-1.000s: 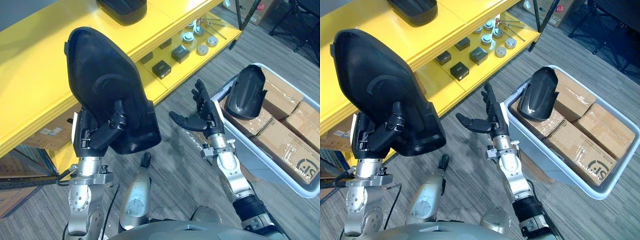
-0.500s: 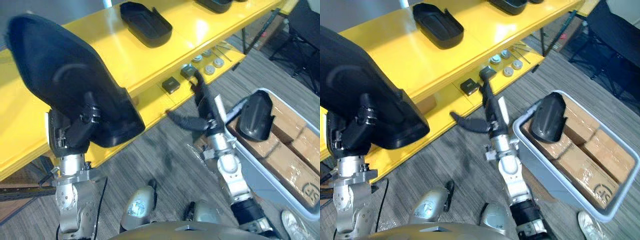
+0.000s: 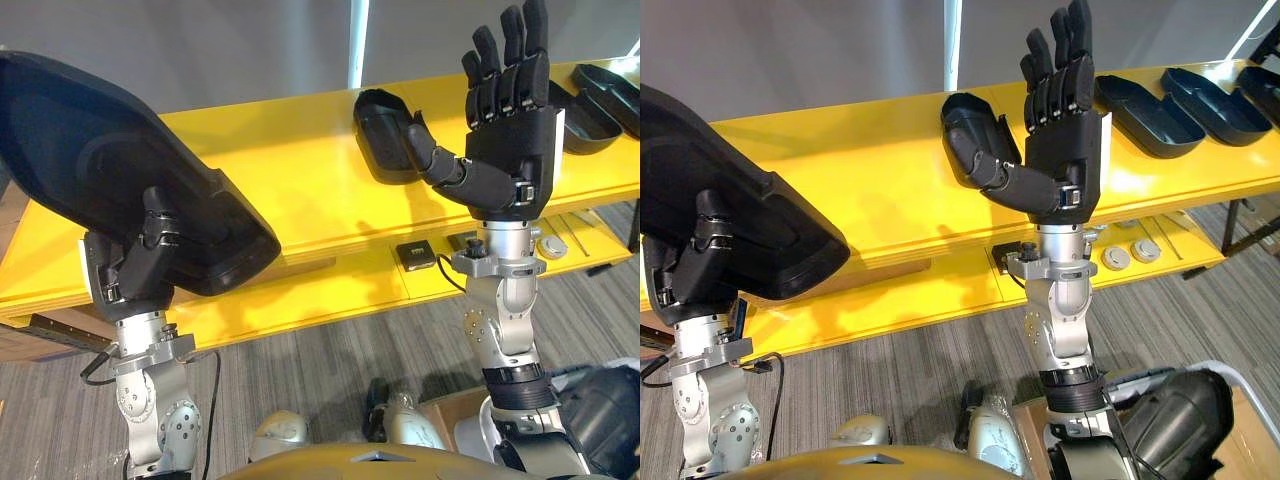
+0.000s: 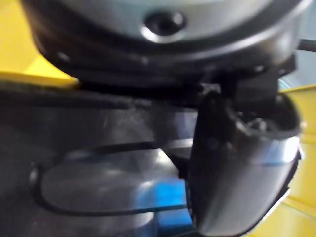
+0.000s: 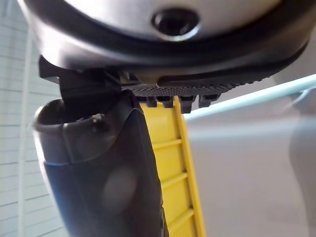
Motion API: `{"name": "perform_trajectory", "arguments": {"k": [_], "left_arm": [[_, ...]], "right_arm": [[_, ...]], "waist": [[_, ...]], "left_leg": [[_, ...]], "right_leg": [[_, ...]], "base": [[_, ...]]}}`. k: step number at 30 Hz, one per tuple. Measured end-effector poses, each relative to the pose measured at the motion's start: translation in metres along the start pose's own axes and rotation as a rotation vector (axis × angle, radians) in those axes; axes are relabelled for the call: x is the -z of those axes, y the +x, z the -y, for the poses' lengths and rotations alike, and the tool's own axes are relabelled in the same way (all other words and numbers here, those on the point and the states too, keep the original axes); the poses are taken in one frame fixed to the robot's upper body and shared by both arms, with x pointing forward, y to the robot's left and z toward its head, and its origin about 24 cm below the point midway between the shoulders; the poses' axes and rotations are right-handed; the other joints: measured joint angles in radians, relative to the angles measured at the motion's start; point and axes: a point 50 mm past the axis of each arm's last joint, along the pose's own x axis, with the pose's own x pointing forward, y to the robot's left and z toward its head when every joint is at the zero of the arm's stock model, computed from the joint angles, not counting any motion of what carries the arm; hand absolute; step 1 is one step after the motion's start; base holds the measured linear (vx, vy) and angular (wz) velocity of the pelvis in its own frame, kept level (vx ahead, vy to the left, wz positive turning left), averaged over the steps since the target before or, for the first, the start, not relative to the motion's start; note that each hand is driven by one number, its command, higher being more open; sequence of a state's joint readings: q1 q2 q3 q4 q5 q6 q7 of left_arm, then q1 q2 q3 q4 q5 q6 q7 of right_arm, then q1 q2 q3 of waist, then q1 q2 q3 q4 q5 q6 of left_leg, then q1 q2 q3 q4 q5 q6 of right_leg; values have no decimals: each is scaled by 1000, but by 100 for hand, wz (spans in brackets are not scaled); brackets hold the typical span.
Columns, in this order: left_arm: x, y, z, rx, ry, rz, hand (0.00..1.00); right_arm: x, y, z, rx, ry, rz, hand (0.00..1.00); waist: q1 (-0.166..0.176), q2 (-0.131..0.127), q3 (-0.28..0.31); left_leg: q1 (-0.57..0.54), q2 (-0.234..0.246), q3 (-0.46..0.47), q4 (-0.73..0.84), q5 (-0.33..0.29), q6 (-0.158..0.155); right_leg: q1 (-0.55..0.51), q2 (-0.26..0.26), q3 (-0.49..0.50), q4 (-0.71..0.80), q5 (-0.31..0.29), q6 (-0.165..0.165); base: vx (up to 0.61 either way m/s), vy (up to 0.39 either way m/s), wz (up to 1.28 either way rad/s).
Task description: Walk over and take three plastic housings, then place them on the shelf
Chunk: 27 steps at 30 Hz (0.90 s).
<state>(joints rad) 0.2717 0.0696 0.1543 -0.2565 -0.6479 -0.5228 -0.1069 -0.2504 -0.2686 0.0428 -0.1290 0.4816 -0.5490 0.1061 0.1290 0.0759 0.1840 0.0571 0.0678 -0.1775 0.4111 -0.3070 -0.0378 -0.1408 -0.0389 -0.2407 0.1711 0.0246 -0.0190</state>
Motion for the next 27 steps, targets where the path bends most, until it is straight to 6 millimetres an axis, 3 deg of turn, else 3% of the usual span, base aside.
{"name": "perform_trajectory", "arguments": {"k": [3, 5, 9, 11, 12, 13, 14, 16, 19, 21, 22, 24, 27], "left_arm": [[1, -1, 2, 12, 16, -7, 0], [3, 0, 6, 41, 18, -16, 0], [8, 9, 23, 149, 23, -15, 0], [12, 14, 34, 214, 21, -14, 0], [13, 15, 38, 237, 11, -17, 0], [15, 17, 42, 265, 2, -22, 0], [15, 19, 44, 297, 9, -41, 0], [15, 22, 42, 327, 43, -81, 0], [18, 22, 36, 343, 83, -160, 0], [17, 23, 36, 357, 105, -184, 0], [17, 23, 38, 372, 123, -199, 0], [21, 23, 40, 389, 129, -241, 0], [27, 21, 48, 431, 141, -310, 0]], "right_arm": [[4, -2, 7, 6, 18, -62, 100], [5, -8, 12, 34, 20, -90, 100], [2, -22, 27, 105, -13, -118, 100], [0, -25, 33, 138, -30, -118, 100], [-2, -28, 36, 146, -43, -122, 100], [-3, -33, 39, 164, -54, -129, 100], [-1, -43, 39, 204, -50, -153, 100], [-3, -56, 37, 244, -54, -173, 100], [-9, -63, 35, 270, -45, -164, 100], [-10, -63, 33, 274, -39, -155, 100], [-10, -62, 33, 273, -39, -154, 100], [-10, -62, 34, 274, -40, -153, 100], [-13, -62, 38, 286, -54, -147, 100]], "waist": [[-9, 18, -12], [-18, 20, -14], [-60, 18, -16], [-82, 23, -19], [-87, 40, -30], [-92, 47, -39], [-104, 15, -44], [-109, -21, -43], [-115, -44, -49], [-121, -53, -48], [-128, -61, -47], [-137, -60, -49], [-160, -49, -50]], "left_leg": [[-84, 35, 89, 235, 50, -37], [-129, 57, 123, 304, 32, -45], [-185, 104, 240, 52, 17, -37], [-186, 120, 300, -94, 118, -38], [-178, 131, 320, -145, 222, -39], [-165, 125, 316, -182, 256, -88], [-132, 71, 330, -239, 278, -63], [-74, 6, 341, -320, 306, -34], [-34, -43, 345, -386, 312, -20], [-35, -46, 350, -400, 307, -14], [-37, -46, 353, -404, 308, -14], [-35, -40, 351, -421, 318, -22], [-33, -24, 343, -452, 352, -32]], "right_leg": [[90, 20, -19, -62, 8, -16], [134, 18, -30, -95, 8, -17], [162, -45, -65, -147, 25, 13], [162, -100, -72, -153, 40, 53], [162, -109, -71, -153, 40, 84], [166, -122, -68, -152, 43, 109], [171, -171, -78, -154, 53, 120], [194, -230, -86, -159, 59, 131], [216, -274, -127, -154, 66, 142], [214, -277, -145, -156, 63, 144], [214, -278, -151, -156, 52, 160], [213, -275, -162, -156, 45, 184], [210, -256, -180, -158, 49, 188]], "base": [[282, -81, 11], [193, 16, 14], [86, 142, 27], [12, 315, 24], [32, 372, 6], [59, 373, 9], [67, 357, 12], [66, 272, 13], [20, 164, 11], [-5, 45, 10], [22, -20, 10], [42, -50, 11], [85, -72, 14]]}}
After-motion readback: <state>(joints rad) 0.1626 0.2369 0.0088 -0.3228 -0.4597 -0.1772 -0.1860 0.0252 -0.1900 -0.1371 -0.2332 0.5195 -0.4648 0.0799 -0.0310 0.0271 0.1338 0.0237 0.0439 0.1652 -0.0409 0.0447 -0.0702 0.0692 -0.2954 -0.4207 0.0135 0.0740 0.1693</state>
